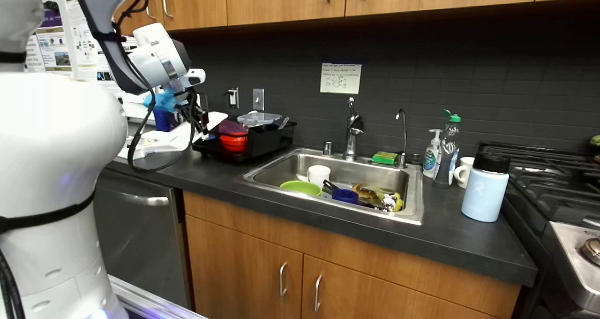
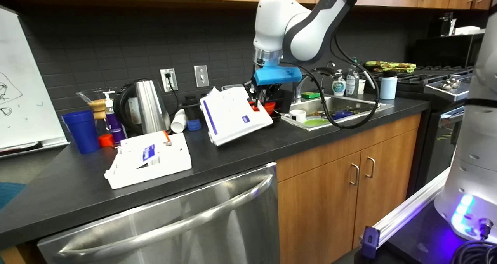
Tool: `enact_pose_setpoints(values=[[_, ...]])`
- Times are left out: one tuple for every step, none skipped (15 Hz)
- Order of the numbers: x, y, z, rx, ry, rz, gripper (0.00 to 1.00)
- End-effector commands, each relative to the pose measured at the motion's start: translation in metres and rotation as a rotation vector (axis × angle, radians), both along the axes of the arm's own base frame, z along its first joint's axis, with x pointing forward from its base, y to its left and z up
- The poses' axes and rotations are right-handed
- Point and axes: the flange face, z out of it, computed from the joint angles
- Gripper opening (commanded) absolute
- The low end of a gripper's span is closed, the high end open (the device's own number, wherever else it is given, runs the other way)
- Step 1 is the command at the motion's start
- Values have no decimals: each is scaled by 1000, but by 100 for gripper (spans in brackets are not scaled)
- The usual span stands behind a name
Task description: Lift the lid off the white boxed case and place it on the kitchen counter
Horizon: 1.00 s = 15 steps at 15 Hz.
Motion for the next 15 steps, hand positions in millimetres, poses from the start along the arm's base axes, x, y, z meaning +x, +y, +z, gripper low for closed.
enact_pose_setpoints(values=[[-10, -2, 4, -4, -34, 7, 59], [-10, -2, 3, -9, -37, 10, 65], [-11, -1, 3, -14, -39, 11, 73], [-11, -1, 2, -19, -41, 14, 78], [-11, -1, 2, -23, -43, 16, 84], [-11, -1, 2, -25, -44, 16, 92], [-11, -1, 1, -28, -45, 17, 98], [-10, -2, 1, -30, -43, 17, 100], [-9, -2, 1, -31, -44, 17, 100], [-9, -2, 2, -31, -43, 16, 100], [-9, -2, 2, -32, -40, 17, 100], [-11, -1, 4, -27, -23, 22, 100], [-15, 1, 6, -15, 3, 28, 100], [-21, 2, 12, 8, 26, 35, 100], [-29, 3, 25, 28, 41, 52, 100]])
